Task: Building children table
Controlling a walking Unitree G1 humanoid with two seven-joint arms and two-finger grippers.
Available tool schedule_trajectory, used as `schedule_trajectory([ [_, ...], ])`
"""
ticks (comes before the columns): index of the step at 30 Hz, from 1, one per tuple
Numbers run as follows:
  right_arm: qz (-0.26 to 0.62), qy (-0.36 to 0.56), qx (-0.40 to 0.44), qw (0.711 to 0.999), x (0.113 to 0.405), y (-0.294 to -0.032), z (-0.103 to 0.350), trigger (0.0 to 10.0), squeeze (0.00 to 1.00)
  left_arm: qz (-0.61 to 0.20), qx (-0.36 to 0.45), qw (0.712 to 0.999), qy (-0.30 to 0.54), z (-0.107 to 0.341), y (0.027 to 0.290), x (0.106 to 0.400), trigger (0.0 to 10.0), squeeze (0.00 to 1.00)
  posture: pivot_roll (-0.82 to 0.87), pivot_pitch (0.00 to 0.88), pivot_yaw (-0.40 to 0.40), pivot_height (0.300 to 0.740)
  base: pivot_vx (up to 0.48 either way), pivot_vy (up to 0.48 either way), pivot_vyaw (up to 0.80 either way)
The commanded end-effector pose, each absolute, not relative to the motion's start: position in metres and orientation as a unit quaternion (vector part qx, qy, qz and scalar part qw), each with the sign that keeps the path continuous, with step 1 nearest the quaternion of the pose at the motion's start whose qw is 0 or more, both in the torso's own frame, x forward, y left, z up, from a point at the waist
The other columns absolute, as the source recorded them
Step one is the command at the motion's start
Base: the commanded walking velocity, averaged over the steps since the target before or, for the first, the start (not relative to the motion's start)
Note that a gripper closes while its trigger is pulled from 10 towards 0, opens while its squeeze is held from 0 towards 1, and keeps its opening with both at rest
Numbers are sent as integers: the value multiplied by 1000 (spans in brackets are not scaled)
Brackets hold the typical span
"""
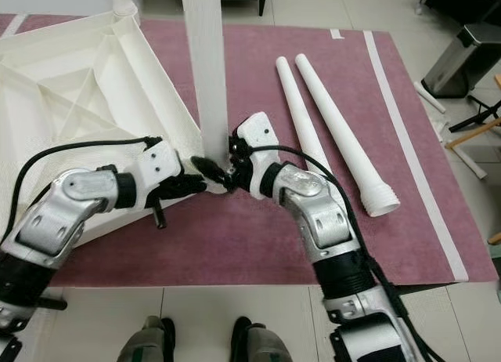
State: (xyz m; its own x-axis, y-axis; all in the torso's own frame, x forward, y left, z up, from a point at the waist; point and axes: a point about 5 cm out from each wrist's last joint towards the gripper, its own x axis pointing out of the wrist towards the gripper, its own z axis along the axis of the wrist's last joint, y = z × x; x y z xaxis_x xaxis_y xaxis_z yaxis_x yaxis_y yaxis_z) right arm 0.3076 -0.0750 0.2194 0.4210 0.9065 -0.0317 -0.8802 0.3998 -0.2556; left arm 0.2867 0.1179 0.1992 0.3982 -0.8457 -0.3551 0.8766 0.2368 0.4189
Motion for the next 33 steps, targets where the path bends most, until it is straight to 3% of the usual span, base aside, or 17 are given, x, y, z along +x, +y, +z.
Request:
schedule_trajectory([
  [1, 588, -74, -114, 798, 295, -61, 223, 10000, 0, -579, 288, 762, -35, 219, 105, 276, 0, 0, 146, 190, -38, 740, 0, 0, 0],
  [7, 632, -59, -136, 761, 292, -70, 223, 10000, 0, -627, 299, 719, -20, 218, 119, 243, 0, 0, 159, 183, -48, 740, 0, 0, 0],
  [8, 638, -59, -128, 757, 292, -68, 223, 39, 0, -633, 298, 714, -15, 217, 121, 237, 0, 0, 166, 181, -52, 740, 0, 0, 0],
  [14, 653, -57, -100, 748, 290, -63, 223, 0, 0, -626, 292, 723, -9, 214, 123, 233, 0, 0, 170, 179, -57, 740, 0, 0, 0],
  [20, 640, -50, -97, 761, 293, -59, 219, 0, 0, -610, 288, 738, -11, 213, 122, 237, 0, 0, 166, 178, -56, 740, 0, 0, 0],
  [21, 615, -41, -100, 781, 299, -57, 215, 0, 0, -596, 287, 750, -13, 213, 120, 243, 0, 0, 163, 178, -56, 740, 0, 0, 0],
  [22, 615, -41, -100, 781, 299, -57, 215, 0, 0, -596, 287, 750, -13, 213, 120, 243, 0, 0, 163, 178, -56, 740, 0, 0, 0],
  [24, 506, -4, -113, 855, 315, -51, 199, 0, 0, -544, 280, 791, -17, 214, 112, 269, 0, 0, 156, 182, -51, 740, 0, 0, 0],
  [27, 471, 6, -119, 874, 319, -50, 195, 0, 0, -527, 279, 803, -16, 215, 109, 277, 0, 0, 156, 182, -51, 740, 0, 0, 0],
  [30, 365, 34, -113, 924, 331, -47, 183, 0, 0, -480, 275, 833, -11, 216, 101, 303, 0, 0, 150, 189, -42, 740, 0, 0, 0],
  [33, 282, 51, -104, 952, 340, -48, 177, 0, 0, -443, 279, 852, 0, 217, 96, 323, 0, 0, 147, 191, -38, 740, 0, 0, 0],
])
